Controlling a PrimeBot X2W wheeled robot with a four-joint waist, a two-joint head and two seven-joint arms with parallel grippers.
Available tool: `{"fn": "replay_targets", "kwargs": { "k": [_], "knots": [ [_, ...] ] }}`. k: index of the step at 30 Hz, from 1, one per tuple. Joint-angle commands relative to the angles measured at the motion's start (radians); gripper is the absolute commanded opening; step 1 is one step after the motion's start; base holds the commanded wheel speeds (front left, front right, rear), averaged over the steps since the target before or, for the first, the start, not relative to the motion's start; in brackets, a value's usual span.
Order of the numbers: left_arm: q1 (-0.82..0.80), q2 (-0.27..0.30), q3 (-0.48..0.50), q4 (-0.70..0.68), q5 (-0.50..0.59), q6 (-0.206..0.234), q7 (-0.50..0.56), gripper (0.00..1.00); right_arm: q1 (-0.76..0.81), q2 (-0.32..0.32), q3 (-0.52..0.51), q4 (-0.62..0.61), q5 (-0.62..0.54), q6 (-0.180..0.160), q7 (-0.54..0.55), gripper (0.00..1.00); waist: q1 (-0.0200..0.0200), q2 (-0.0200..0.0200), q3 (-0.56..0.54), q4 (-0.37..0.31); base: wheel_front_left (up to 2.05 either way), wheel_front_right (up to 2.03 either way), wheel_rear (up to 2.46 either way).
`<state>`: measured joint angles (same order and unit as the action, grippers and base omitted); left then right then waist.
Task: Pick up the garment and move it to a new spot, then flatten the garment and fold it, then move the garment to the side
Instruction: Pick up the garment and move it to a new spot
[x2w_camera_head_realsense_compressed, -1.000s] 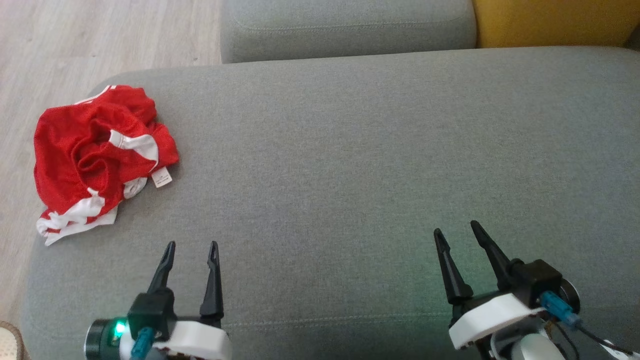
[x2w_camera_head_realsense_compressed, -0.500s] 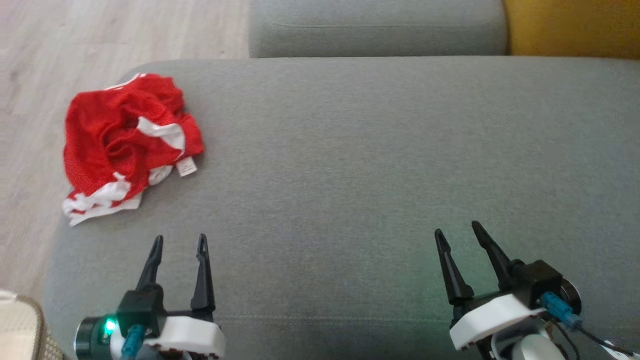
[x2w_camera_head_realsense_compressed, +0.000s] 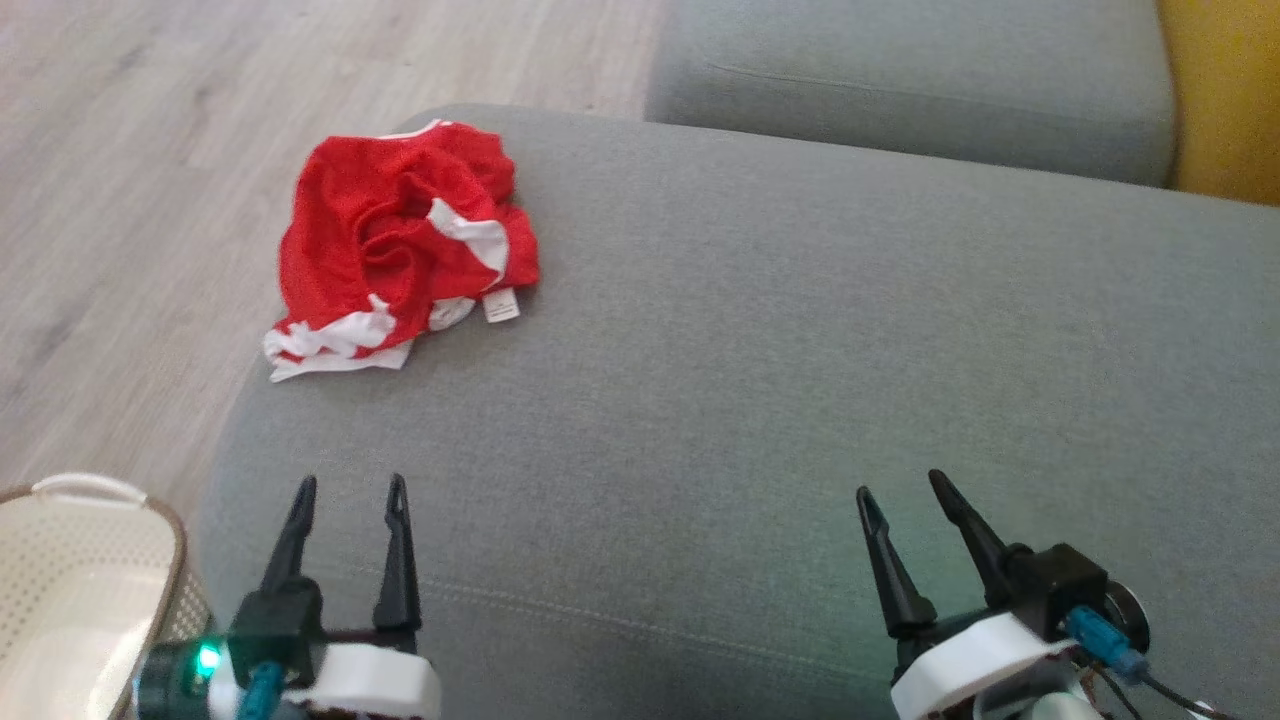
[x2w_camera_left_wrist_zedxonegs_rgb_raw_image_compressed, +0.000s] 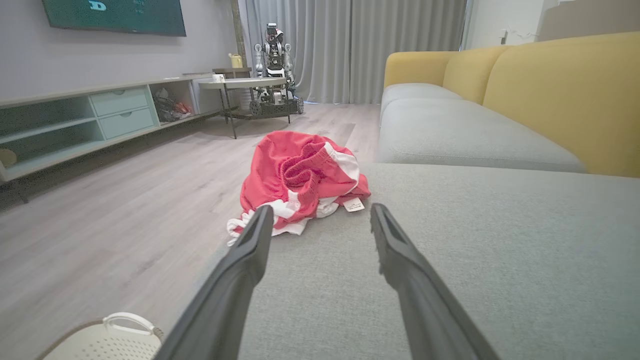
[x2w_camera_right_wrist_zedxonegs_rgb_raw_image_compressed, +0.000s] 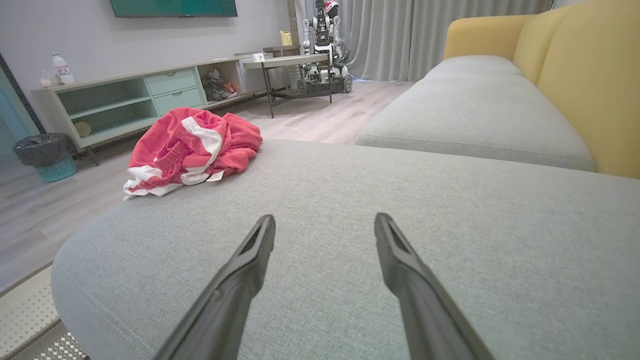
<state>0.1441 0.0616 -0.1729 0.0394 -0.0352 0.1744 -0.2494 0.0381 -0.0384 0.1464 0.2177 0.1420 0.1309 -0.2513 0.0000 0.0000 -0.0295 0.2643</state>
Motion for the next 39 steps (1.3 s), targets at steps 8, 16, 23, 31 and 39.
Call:
{"fn": "replay_targets", "kwargs": {
  "k": [8, 16, 23, 31, 39],
  "knots": [
    [-0.263, 0.080, 0.078, -0.029, -0.008, -0.087, -0.012, 1.00, -0.061, -0.012, 0.007, -0.036, -0.078, 0.000, -0.010, 1.00, 0.0000, 0.0000, 0.119, 0.029, 0.00, 0.00, 0.00],
    [-0.665, 0.185, 0.083, 0.243, -0.070, -0.246, 0.079, 1.00, -0.148, -0.012, -0.023, -0.047, -0.146, 0.000, -0.010, 1.00, 0.0000, 0.0000, 0.278, -0.020, 0.00, 0.00, 0.00],
    [-0.968, 0.232, 0.052, 0.492, -0.164, -0.298, 0.256, 1.00, -0.200, -0.012, -0.042, -0.063, -0.175, 0.000, -0.010, 1.00, 0.0000, 0.0000, 0.399, -0.059, 0.00, 0.00, 0.00],
    [-1.194, 0.303, 0.051, 0.754, -0.243, -0.304, 0.342, 1.00, -0.250, -0.012, -0.055, -0.086, -0.195, 0.000, -0.010, 1.00, 0.0000, 0.0000, 0.521, -0.089, 0.00, 0.00, 0.00],
    [-1.329, 0.318, 0.039, 0.997, -0.239, -0.291, 0.373, 1.00, -0.310, -0.012, -0.054, -0.099, -0.200, 0.000, -0.010, 1.00, 0.0000, 0.0000, 0.623, -0.101, 0.00, 0.00, 0.00]
  ]
}}
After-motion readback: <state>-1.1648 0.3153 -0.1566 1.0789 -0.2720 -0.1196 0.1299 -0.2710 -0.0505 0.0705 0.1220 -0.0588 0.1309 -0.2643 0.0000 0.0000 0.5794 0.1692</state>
